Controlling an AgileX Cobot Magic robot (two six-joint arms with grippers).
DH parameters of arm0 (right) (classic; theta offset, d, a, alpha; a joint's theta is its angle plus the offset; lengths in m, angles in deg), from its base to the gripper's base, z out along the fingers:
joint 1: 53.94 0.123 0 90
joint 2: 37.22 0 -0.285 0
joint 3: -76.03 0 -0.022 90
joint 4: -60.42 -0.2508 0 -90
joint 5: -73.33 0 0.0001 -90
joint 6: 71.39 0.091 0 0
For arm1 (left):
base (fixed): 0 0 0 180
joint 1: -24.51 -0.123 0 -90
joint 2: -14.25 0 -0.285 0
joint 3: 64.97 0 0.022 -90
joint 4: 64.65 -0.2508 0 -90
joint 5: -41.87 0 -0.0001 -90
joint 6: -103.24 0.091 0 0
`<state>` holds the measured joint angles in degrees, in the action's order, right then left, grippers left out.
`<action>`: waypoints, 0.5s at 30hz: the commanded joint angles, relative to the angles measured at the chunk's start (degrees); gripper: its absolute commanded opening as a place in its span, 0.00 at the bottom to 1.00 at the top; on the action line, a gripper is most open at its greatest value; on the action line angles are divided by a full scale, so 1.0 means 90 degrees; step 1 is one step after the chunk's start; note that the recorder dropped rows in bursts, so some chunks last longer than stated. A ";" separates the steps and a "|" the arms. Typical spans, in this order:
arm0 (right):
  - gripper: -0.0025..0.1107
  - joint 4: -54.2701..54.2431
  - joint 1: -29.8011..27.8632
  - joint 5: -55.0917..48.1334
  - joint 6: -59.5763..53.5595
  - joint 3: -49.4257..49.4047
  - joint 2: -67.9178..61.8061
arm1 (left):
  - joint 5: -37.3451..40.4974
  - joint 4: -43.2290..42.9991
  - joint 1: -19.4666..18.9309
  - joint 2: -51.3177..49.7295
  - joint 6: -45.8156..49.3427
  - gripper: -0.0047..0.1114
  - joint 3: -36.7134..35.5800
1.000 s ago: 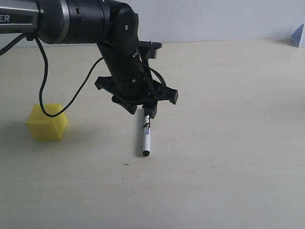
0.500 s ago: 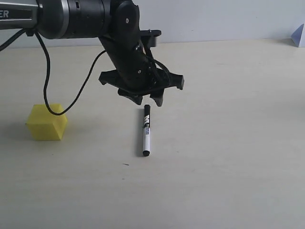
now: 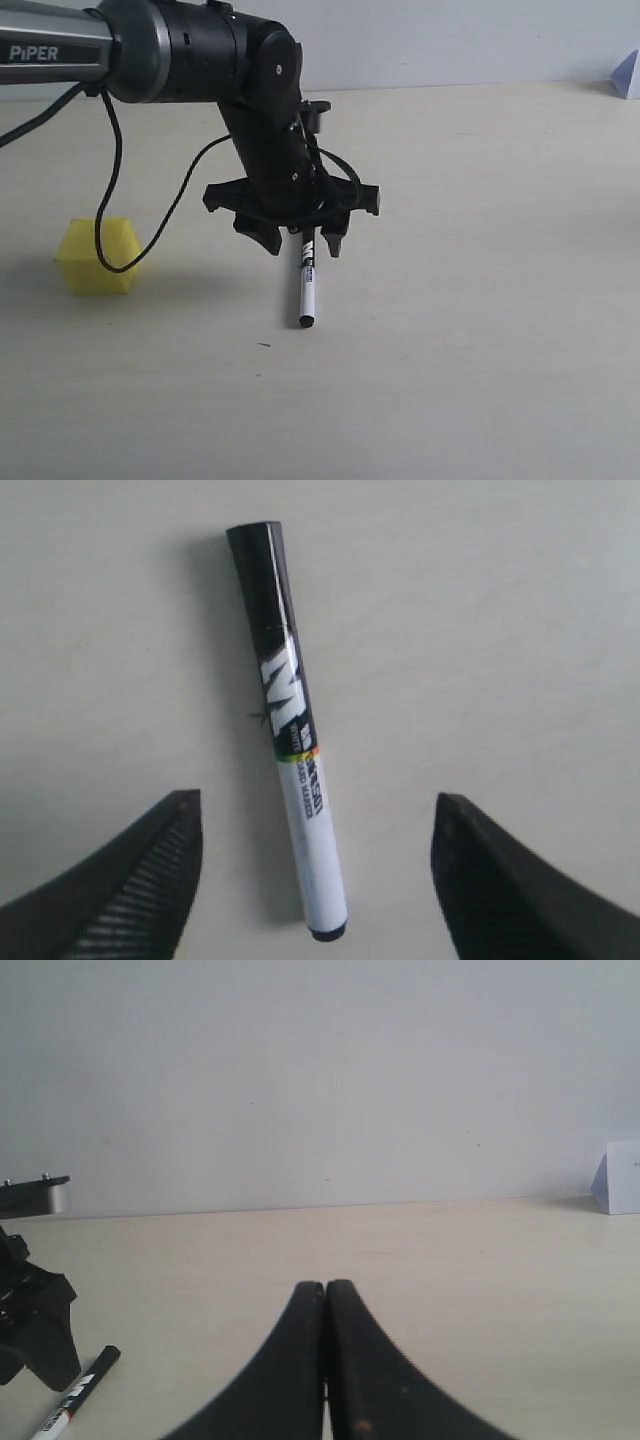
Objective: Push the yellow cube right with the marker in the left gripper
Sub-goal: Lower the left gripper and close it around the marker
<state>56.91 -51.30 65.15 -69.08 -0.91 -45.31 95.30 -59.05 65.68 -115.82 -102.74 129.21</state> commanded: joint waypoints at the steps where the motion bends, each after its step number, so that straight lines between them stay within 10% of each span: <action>1: 0.02 0.0002 0.0005 0.0065 -0.0010 -0.0032 0.0034 | -0.0061 0.0082 -0.0012 -0.0205 -0.0172 0.60 0.0053; 15: 0.02 0.0002 0.0005 0.0065 -0.0010 -0.0032 0.0034 | -0.0094 0.0150 -0.0012 -0.0586 -0.0411 0.60 0.0053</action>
<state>56.91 -51.30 65.15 -69.08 -0.91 -45.31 94.05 -58.33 65.68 -120.80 -105.68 129.21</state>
